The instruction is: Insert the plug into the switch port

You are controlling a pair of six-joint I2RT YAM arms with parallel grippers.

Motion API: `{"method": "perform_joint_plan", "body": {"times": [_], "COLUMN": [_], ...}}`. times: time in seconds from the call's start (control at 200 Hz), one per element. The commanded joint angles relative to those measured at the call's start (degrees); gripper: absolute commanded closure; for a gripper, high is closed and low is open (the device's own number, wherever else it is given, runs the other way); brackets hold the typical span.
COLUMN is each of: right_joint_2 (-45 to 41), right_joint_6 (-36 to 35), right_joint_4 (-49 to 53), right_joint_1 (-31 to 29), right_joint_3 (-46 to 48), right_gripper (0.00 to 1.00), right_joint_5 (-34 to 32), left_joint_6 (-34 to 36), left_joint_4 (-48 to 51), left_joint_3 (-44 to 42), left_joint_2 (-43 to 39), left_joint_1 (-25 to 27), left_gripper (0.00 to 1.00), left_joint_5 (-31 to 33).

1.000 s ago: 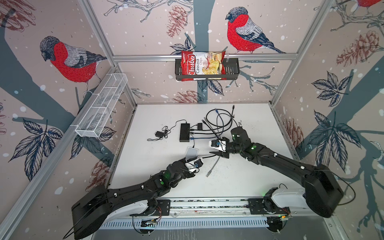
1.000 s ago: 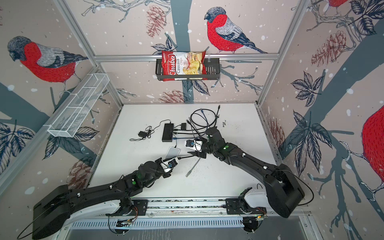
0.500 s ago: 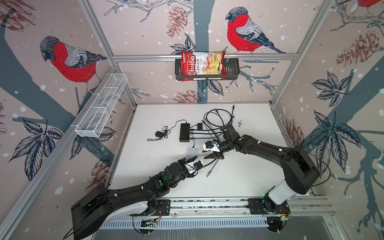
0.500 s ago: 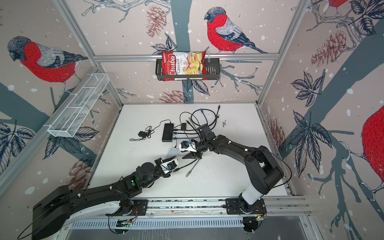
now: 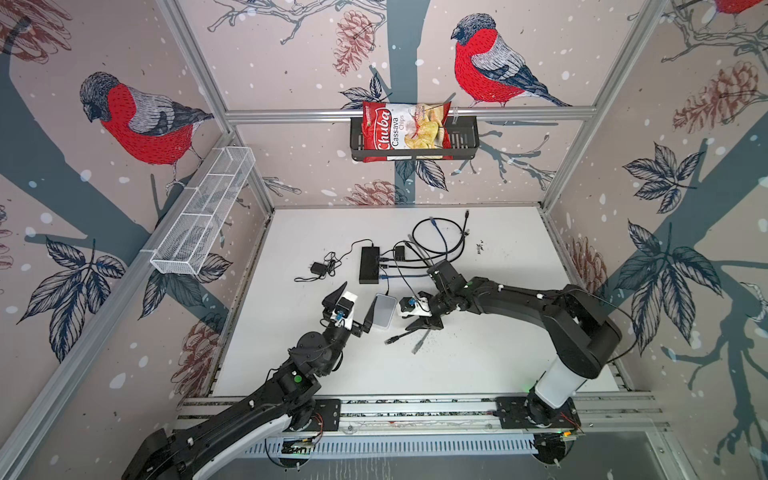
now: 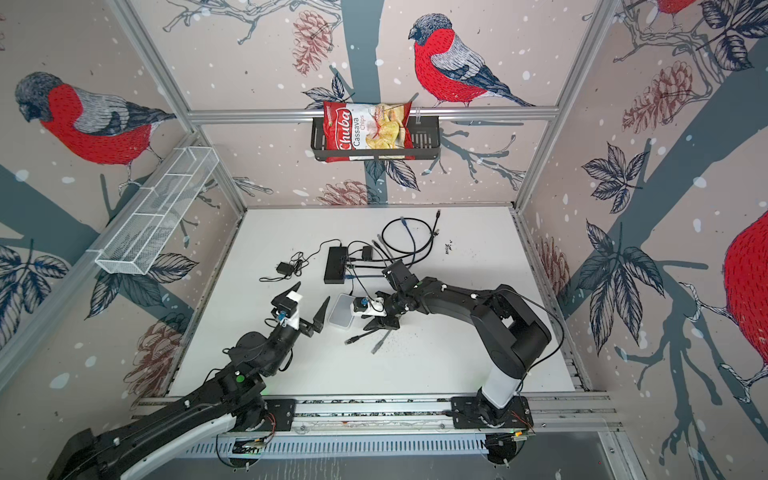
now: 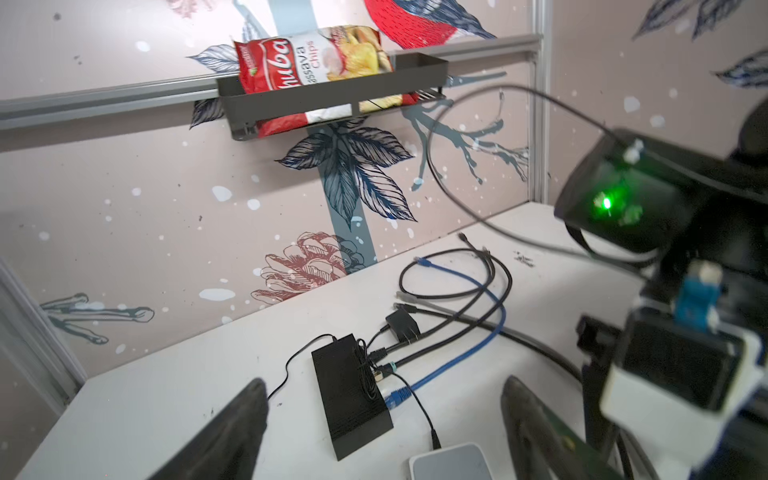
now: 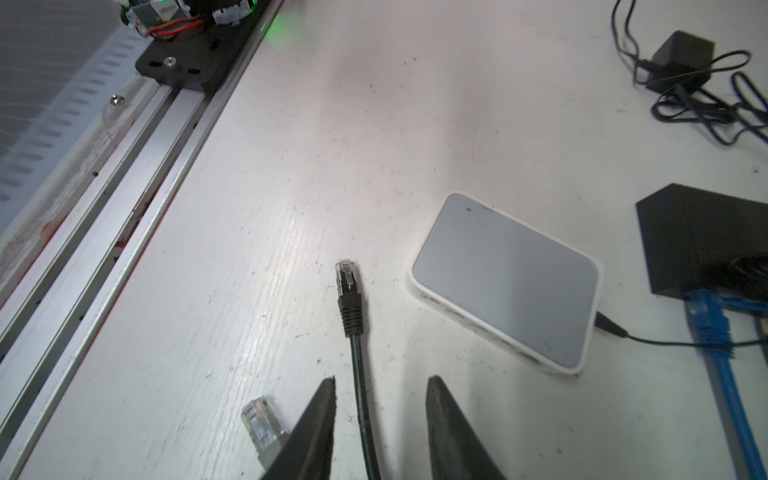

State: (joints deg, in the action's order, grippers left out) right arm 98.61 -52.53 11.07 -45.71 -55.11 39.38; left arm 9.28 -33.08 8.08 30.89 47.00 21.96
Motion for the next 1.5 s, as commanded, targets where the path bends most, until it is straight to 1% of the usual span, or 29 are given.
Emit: {"method": "perform_joint_plan", "body": {"times": [0.0, 0.135, 0.41, 0.595, 0.75, 0.785, 0.83, 0.926, 1.021, 1.091, 1.166, 1.256, 1.386, 1.496], "right_joint_2": [2.1, 4.8, 8.7, 10.2, 11.2, 11.5, 11.7, 12.1, 11.6, 10.4, 8.3, 5.1, 0.9, -0.6], "right_joint_6": [-0.3, -0.1, 0.1, 0.6, 0.6, 0.6, 0.3, 0.2, 0.2, 0.8, 2.4, 6.3, 13.7, 19.4], "right_joint_4": [0.9, 1.0, 1.5, 1.7, 2.6, 2.8, 3.5, 3.9, 3.1, 0.8, -3.3, -8.6, -16.9, -21.1], "right_joint_1": [-1.4, -3.1, -6.0, -6.7, -7.0, -7.2, -7.3, -7.4, -7.5, -7.5, -7.5, -7.5, -7.5, -6.9], "right_joint_3": [-1.3, -2.6, -4.4, -4.8, -5.7, -5.9, -6.0, -5.9, -5.0, -3.7, -1.4, 1.6, 6.8, 9.2], "right_gripper": [0.65, 0.67, 0.69, 0.67, 0.69, 0.71, 0.78, 0.89, 0.96, 0.99, 0.99, 0.99, 1.00, 1.00], "right_joint_5": [-3.9, -5.4, -7.2, -8.1, -8.0, -8.1, -8.3, -8.8, -9.5, -10.1, -11.4, -14.0, -20.6, -26.5], "left_joint_6": [-10.1, -15.3, -23.4, -25.9, -27.0, -27.2, -27.5, -27.7, -28.2, -28.7, -29.3, -29.8, -29.9, -30.0], "left_joint_4": [9.6, 14.5, 18.9, 19.4, 18.9, 18.9, 18.9, 19.1, 19.0, 19.3, 19.8, 20.6, 20.9, 21.3], "left_joint_3": [2.9, 6.4, 10.4, 9.9, 8.4, 8.2, 8.2, 8.3, 8.8, 9.7, 10.9, 12.7, 14.7, 16.4], "left_joint_2": [0.1, 4.2, 12.9, 12.6, 11.2, 11.2, 11.4, 12.3, 14.3, 16.5, 19.2, 22.5, 25.7, 28.3], "left_joint_1": [-1.6, -3.7, -11.7, -16.5, -19.6, -20.1, -20.5, -21.2, -22.0, -22.5, -22.9, -23.2, -23.2, -23.2], "left_gripper": [0.04, 0.03, 0.03, 0.03, 0.03, 0.03, 0.03, 0.03, 0.03, 0.03, 0.03, 0.03, 0.03, 0.03], "left_joint_5": [1.2, 0.7, -6.2, -9.1, -11.8, -12.1, -12.5, -13.1, -14.3, -14.8, -15.7, -16.8, -18.6, -20.3]}}
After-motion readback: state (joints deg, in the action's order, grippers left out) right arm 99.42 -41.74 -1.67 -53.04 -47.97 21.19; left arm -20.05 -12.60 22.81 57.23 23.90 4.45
